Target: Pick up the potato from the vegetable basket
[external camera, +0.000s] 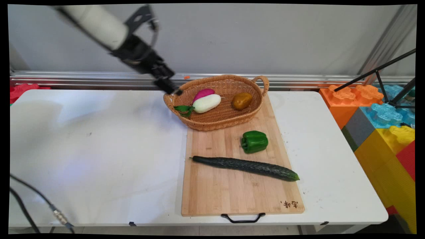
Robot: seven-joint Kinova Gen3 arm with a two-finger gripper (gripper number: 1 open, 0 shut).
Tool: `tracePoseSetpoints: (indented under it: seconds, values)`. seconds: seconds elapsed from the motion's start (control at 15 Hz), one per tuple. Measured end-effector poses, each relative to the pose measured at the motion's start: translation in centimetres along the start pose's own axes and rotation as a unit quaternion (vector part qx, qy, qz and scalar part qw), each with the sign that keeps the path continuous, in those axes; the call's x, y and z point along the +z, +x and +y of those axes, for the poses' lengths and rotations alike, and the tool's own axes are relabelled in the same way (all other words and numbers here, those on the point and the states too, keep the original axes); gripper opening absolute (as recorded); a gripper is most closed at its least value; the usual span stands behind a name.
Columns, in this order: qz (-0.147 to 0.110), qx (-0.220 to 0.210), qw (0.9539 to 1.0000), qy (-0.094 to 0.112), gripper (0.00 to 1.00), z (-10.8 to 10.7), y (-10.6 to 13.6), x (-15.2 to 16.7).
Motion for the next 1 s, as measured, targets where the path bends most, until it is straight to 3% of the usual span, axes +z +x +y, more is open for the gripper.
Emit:
tracePoseSetpoints:
  seconds: [0.4, 0.73, 1.0]
  values:
    - [0.014, -0.082, 0.9966, 0.004, 1.0, -1.4, 6.6, 9.2]
    - [0.01, -0.127, 0.9919, 0.003, 1.0, -3.1, 9.2, 17.0]
    - [0.006, -0.145, 0.9894, -0.012, 1.0, -4.1, 10.2, 22.8]
